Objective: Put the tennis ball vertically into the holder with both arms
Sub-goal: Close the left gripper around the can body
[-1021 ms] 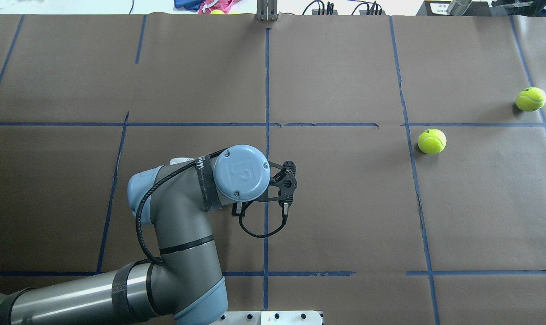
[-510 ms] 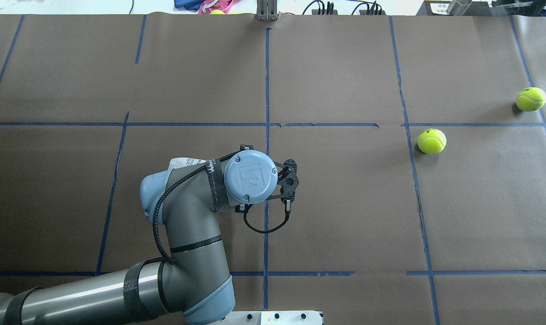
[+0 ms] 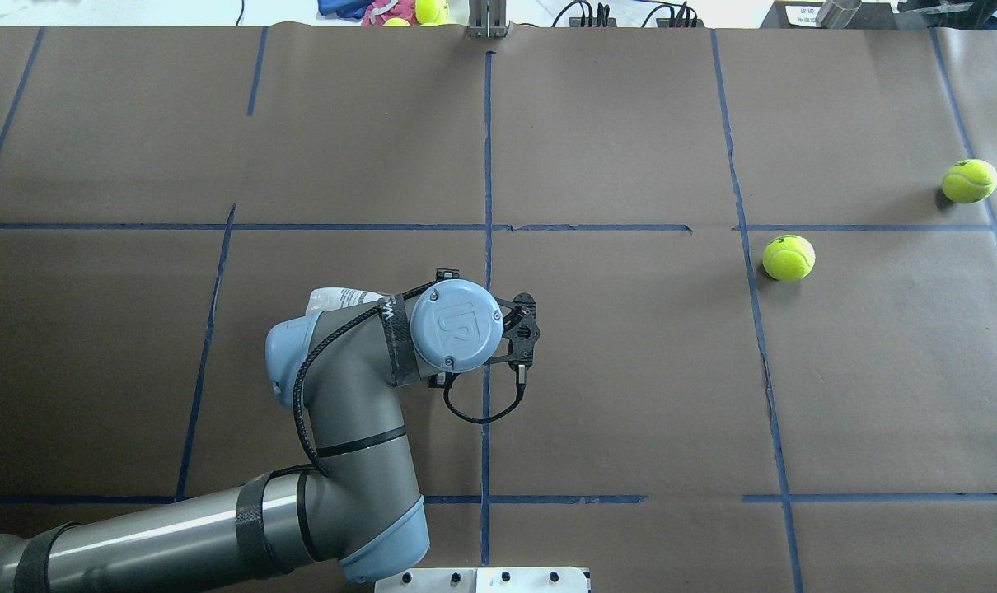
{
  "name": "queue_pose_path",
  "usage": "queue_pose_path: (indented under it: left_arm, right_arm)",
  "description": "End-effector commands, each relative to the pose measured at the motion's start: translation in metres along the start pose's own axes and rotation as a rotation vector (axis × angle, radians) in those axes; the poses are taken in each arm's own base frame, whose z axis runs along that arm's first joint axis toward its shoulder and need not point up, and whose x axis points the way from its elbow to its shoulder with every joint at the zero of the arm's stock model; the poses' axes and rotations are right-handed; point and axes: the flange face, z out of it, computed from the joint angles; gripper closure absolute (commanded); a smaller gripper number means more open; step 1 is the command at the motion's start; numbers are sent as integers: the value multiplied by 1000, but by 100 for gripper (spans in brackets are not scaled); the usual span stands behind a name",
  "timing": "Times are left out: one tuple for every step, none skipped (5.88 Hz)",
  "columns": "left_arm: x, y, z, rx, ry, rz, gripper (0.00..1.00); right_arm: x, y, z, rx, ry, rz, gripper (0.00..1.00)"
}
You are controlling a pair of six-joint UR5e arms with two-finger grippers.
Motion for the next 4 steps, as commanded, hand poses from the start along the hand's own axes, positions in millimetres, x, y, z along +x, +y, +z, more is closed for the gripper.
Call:
queue_pose_path:
  left_arm:
    - [0,2,11,-10,-10,40,0]
    - [-1,2,11,-11,-13,42,1]
    - [-1,5,15,-26,-34,46,7]
    - [-2,6,17,-29,-36,45,12]
  right_arm:
    - [0,0,0,2,2,-2,1]
    - [0,0,1,1,1,-3,1]
    - [0,0,1,1,1,-4,1]
    - [0,0,1,1,1,-3,1]
